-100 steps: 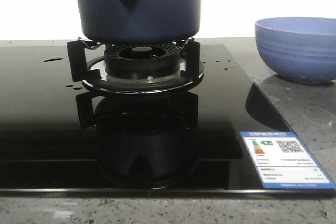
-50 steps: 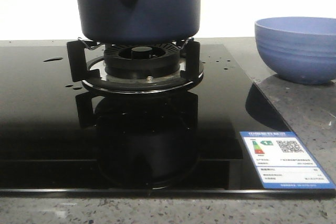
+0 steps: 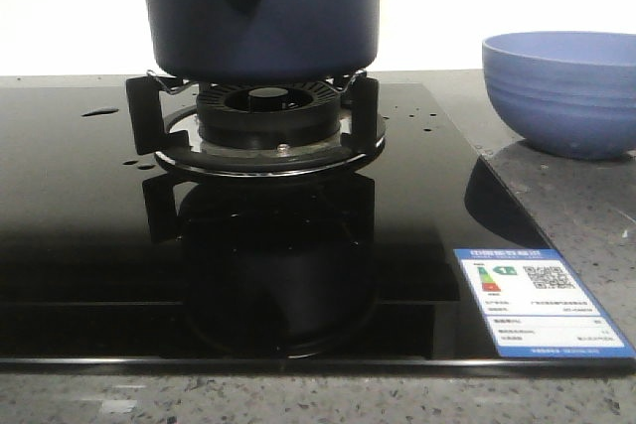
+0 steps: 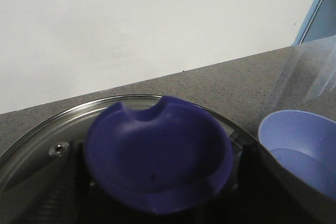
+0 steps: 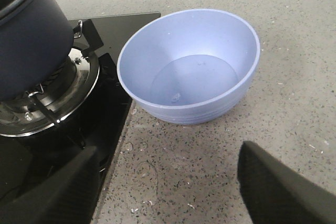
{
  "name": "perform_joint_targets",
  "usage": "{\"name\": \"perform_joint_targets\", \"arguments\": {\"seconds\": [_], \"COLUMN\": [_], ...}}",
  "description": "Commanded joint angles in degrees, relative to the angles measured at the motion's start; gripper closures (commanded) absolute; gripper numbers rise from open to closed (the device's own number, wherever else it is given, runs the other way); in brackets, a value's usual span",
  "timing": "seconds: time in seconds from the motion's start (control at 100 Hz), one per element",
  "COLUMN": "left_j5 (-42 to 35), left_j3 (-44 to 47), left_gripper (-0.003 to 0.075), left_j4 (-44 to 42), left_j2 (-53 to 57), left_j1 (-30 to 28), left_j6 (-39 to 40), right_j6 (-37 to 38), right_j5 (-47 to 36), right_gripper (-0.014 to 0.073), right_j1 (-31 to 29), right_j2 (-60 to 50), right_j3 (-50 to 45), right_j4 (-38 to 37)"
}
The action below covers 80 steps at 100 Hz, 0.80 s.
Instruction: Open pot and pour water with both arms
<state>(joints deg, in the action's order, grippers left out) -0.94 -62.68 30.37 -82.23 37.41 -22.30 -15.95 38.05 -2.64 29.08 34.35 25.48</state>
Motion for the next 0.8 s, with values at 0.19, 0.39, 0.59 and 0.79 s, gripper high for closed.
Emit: {"name": "perform_joint_targets", "arguments": {"seconds": [0.19,0.39,0.59,0.79], "left_j5": [-5.19,-5.58,-5.72,-5.72], "left_j3": [-2.43,-2.43,-2.43,-3.11], "left_gripper": [0.0292,0.0362,0.0362,0.0362], "left_j4": [-1.34,-1.50,-1.50,-1.50], "left_j2": [1.48,1.48,2.30,5.85], "left_j1": [0.41,0.41,0.41,-0.76], "left_j6": [-0.04,-0.04,-0.04,-0.04], "right_j6": [-0.66,-0.66,-0.66,-0.66], "right_j5": [-3.83,-3.70,-3.46,-1.57], "right_gripper": [0.0098,0.0098,0.0098,0.0116], "right_j1": [0.08,0.08,0.08,0.08], "right_j2": [0.75,0.75,0.75,3.87], "right_j3": [2.10,2.10,2.10,3.25], "right_j4": [1.24,1.24,1.13,0.91]}}
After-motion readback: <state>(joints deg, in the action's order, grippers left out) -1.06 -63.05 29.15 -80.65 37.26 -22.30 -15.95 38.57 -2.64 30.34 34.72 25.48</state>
